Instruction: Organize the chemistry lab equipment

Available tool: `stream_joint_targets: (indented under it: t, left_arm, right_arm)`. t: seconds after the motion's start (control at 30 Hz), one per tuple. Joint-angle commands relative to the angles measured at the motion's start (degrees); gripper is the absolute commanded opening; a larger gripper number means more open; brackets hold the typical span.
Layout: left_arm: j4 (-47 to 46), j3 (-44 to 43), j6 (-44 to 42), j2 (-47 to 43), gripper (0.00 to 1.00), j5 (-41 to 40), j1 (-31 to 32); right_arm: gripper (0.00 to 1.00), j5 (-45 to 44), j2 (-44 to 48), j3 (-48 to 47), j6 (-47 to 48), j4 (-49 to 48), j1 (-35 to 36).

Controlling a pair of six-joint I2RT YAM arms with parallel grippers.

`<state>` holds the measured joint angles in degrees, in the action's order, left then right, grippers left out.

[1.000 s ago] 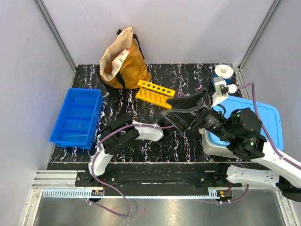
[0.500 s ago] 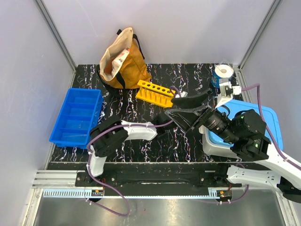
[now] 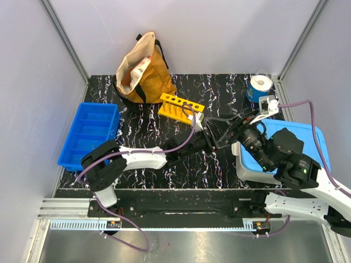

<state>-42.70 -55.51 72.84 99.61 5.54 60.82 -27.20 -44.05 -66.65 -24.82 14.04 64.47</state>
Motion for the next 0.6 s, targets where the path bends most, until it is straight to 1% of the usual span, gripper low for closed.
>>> stream_joint_targets:
  t: [0.0, 0.07, 0.1, 0.17, 0.27, 0.3, 0.43, 0.5, 0.57]
  left_arm:
    - [6.11, 1.45, -6.11, -6.0, 0.63, -4.48, -0.61]
    - [8.24, 2.85, -7.79, -8.46, 0.64, -5.28, -0.79]
    - [8.68, 3.9, -8.67, -10.04, 0.65, -7.1, -0.96]
    - [10.34, 5.57, -9.73, -12.5, 0.68, -8.43, -1.49]
    - [12.37, 7.51, -11.14, -15.84, 0.72, -9.06, -2.19]
    - [12.64, 8.3, -11.4, -16.64, 0.73, -9.06, -2.45]
    - [11.94, 10.85, -12.19, -19.1, 0.74, -7.22, -4.03]
    - [12.2, 11.29, -12.72, -19.54, 0.75, -5.81, -5.18]
    - [14.73, 10.25, -13.77, -19.72, 0.77, -2.65, -6.32]
  right_arm:
    - [0.78, -17.67, -2.87, -3.57, 0.57, 11.07, 0.13]
    - [0.77, -23.83, -4.8, -4.97, -0.58, 17.56, 0.05]
    - [0.76, -26.47, -5.6, -5.59, -1.28, 19.16, 0.04]
    - [0.69, -31.13, -6.57, -6.55, -3.38, 25.3, -0.04]
    - [0.59, -33.79, -7.45, -8.14, -6.9, 33.3, -2.4]
    - [0.57, -32.92, -7.89, -9.01, -8.04, 35.68, -5.29]
    - [0.56, -21.52, -11.21, -9.98, -5.07, 40.26, -18.21]
    - [0.56, -19.39, -13.33, -10.6, -5.85, 43.77, -22.88]
    - [0.53, -18.16, -14.04, -10.26, -6.91, 45.72, -26.22]
